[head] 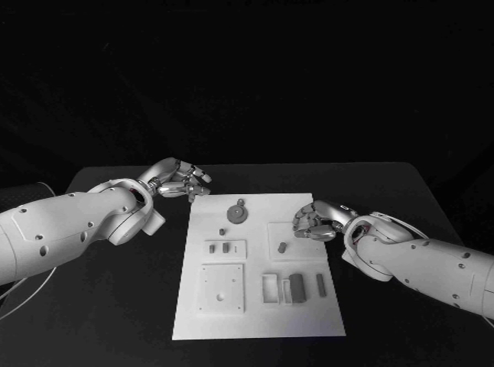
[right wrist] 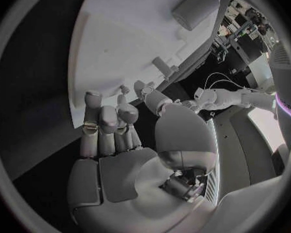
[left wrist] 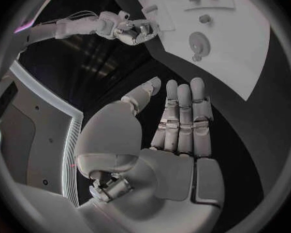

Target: Assemble the parts on the task board

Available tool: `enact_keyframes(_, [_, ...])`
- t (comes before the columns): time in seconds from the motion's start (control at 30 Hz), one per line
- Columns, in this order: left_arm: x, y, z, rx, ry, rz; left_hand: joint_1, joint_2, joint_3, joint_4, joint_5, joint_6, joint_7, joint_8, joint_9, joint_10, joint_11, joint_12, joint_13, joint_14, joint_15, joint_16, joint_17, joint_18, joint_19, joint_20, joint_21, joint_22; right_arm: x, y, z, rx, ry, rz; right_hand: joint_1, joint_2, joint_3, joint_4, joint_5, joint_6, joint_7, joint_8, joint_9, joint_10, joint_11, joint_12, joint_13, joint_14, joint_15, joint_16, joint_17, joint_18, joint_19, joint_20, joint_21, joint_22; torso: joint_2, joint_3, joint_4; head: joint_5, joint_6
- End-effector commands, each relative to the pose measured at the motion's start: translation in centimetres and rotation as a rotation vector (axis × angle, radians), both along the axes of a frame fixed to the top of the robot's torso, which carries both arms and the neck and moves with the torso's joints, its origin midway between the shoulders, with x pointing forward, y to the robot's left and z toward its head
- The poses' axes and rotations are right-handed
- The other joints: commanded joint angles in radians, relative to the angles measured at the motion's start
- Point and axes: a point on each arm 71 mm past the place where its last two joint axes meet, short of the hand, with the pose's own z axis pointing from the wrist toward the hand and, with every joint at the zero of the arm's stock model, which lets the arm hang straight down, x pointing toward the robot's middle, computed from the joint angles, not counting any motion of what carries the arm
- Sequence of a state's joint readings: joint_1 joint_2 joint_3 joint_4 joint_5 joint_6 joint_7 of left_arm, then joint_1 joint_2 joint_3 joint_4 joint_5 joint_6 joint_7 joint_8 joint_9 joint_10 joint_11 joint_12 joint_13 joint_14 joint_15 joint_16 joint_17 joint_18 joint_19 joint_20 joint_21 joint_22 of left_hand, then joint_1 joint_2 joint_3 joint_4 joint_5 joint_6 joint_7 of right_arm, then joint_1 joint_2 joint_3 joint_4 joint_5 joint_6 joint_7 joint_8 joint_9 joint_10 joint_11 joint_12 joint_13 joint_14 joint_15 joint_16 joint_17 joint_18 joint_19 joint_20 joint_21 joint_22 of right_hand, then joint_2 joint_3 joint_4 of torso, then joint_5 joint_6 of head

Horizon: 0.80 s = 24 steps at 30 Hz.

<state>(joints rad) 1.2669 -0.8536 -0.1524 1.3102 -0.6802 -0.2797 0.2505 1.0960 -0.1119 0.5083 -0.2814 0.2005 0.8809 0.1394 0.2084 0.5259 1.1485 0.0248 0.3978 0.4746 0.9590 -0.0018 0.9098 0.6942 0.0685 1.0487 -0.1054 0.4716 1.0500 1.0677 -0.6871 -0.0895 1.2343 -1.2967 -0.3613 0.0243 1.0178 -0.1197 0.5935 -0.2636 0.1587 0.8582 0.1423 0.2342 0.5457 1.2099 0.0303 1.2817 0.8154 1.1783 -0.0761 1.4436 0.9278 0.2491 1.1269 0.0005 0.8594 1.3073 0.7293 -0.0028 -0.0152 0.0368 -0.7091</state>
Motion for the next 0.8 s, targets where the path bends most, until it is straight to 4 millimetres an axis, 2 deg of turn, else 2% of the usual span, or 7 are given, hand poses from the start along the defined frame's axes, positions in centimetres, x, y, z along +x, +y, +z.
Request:
enact_keyframes(0.03, [0.0, -0.2, 0.14, -0.027, -0.006, -0.006, -0.002, 0.002, -0.007, -0.002, -0.001, 0.029, 0.031, 0.004, -0.001, -0.052, 0.05, -0.004, -0.002, -0.006, 0.003, -0.005, 0.0, -0.001, -0.002, 0.006, -0.007, -0.001, 0.09, -0.02, -0.03, -0.02, -0.022, 0.0, 0.01, 0.001, 0.0, -0.008, -0.002, 0.0, 0.007, -0.006, -0.001, 0.0, 0.005, 0.001, 0.0, 0.0, 0.006, -0.003, 0.001, 0.013, 0.002, -0.007, -0.003, 0.018, 0.0, 0.0006, 0.0003, -0.001, -0.001])
enact_keyframes(0.57, [0.0, -0.28, 0.15, -0.026, -0.008, -0.009, 0.001, 0.003, -0.007, -0.002, -0.001, 0.027, 0.031, 0.005, -0.001, -0.052, 0.051, -0.007, -0.003, -0.006, 0.004, -0.007, 0.001, 0.0, -0.002, 0.007, -0.009, -0.002, 0.11, 0.22, -0.64, -0.03, -0.023, -0.005, 0.016, 0.009, 0.003, -0.016, 0.002, 0.004, 0.007, -0.004, -0.001, 0.001, 0.005, 0.002, -0.001, 0.001, 0.006, -0.002, 0.001, 0.013, 0.003, -0.007, -0.003, 0.018, 0.0, -0.0004, 0.0003, 0.0, -0.004])
enact_keyframes(0.8, [0.01, -0.28, 0.16, -0.024, -0.009, -0.008, 0.009, 0.0, -0.007, -0.005, -0.001, 0.024, 0.032, 0.005, -0.002, -0.05, 0.051, -0.01, -0.004, -0.005, 0.005, -0.009, 0.002, 0.002, -0.001, 0.009, -0.011, -0.003, 0.1, 0.27, -0.87, -0.037, -0.026, -0.001, 0.035, 0.021, 0.007, -0.026, 0.003, 0.039, -0.003, 0.015, 0.008, 0.004, -0.004, 0.003, -0.002, 0.003, -0.001, -0.001, 0.001, 0.013, 0.003, -0.007, -0.002, 0.019, 0.0, -0.0007, 0.0004, -0.001, -0.005])
